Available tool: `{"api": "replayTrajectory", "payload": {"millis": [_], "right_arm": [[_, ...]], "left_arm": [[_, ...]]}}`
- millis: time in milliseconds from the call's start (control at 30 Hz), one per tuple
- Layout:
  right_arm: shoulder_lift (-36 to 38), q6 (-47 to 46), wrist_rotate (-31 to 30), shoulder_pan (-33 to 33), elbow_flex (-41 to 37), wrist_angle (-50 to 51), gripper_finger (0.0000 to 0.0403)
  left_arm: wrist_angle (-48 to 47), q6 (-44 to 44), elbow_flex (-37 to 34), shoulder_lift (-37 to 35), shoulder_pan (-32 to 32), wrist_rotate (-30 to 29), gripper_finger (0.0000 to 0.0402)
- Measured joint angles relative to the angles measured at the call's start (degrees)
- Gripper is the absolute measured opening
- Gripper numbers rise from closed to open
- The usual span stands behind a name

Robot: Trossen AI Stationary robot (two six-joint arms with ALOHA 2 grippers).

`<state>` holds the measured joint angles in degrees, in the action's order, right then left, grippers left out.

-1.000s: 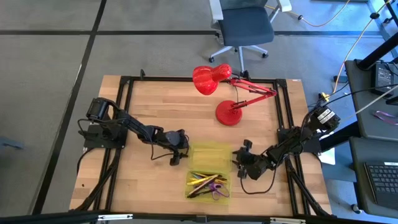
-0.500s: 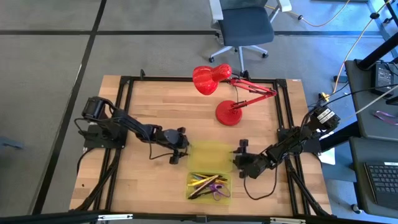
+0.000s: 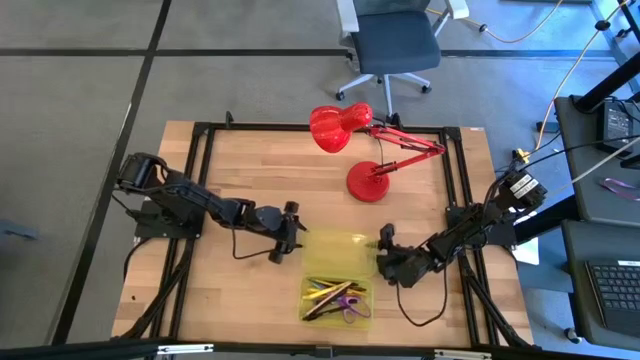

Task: Pick & place school supplies into a supply box
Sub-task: Close the yellow supply box

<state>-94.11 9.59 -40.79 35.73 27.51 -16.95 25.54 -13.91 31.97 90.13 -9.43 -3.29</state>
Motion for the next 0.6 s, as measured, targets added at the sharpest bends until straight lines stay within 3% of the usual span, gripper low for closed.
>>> {"api": "replayTrajectory", "payload": {"millis": [600], "right_arm": [[0.2,13.9,-8.6,0.2,7.3,0.1,0.0177]], "left_arm": [[0.2,-1.9,0.1,-1.5,-4.4,-6.2,0.0208]]}}
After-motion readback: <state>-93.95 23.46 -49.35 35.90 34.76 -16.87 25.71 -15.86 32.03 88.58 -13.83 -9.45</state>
